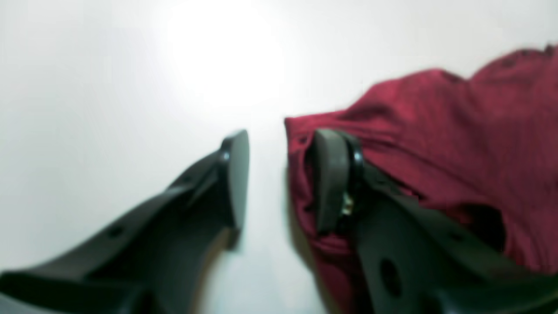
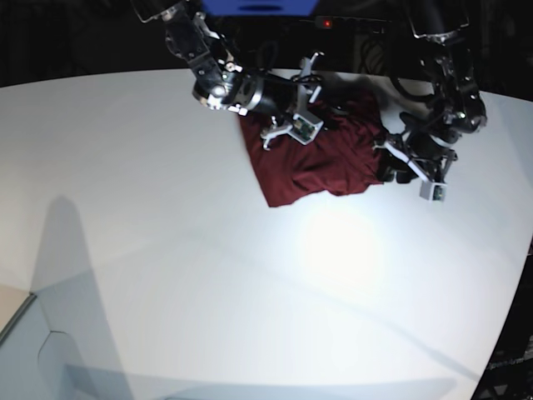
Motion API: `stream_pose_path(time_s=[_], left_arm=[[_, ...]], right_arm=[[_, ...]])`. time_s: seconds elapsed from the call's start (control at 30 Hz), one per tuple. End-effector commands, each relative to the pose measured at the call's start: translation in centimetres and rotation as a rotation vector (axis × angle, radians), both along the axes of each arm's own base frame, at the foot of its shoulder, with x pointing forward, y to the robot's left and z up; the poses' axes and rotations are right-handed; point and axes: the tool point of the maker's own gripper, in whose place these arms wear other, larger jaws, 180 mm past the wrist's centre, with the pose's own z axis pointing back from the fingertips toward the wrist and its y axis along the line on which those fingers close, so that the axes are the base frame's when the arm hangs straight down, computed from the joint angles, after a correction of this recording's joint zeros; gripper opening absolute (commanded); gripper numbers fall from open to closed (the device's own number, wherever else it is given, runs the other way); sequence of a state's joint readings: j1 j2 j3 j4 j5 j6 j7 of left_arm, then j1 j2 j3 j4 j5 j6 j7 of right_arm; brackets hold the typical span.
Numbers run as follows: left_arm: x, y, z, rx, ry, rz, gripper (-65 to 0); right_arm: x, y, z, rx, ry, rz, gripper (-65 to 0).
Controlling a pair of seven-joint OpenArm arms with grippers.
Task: Layout the t-shirt on the table in an organized manner, then fold the t-shirt properly
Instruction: 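Grasp the bundle edge with the left gripper and pull it flat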
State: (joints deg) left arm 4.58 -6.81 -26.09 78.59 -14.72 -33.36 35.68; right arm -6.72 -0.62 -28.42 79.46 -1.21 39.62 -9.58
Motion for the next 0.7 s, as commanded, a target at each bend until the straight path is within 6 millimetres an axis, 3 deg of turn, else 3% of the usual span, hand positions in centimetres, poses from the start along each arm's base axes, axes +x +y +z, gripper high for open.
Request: stream_pose_path(time_s=[0.0, 0.1, 0.33, 0.5, 0.67], left_arm=[[0.3, 1.3, 0.1, 0.042, 0.004, 0.002, -41.5], [0.5, 2.3, 0.0, 0.072, 0.013, 0.004, -41.5], [0.1, 8.3, 1.7, 0.127, -0.009, 0.122, -41.5], [0.2, 9.0, 2.0, 0.129, -0.022, 0.14, -41.5], [0.9, 8.0, 3.2, 0.126, -0.062, 0.132, -41.5]], right_arm=[[0.5, 0.5, 1.4, 0.048, -0.024, -0.003, -45.6], [0.6, 0.1, 1.1, 0.04, -0.024, -0.005, -45.6], [1.4, -0.3, 1.3, 0.028, -0.044, -0.005, -45.6], [1.4, -0.2, 1.3, 0.03, -0.046, -0.002, -45.6], [1.1, -0.1, 1.3, 0.032, -0.042, -0.001, -45.6]])
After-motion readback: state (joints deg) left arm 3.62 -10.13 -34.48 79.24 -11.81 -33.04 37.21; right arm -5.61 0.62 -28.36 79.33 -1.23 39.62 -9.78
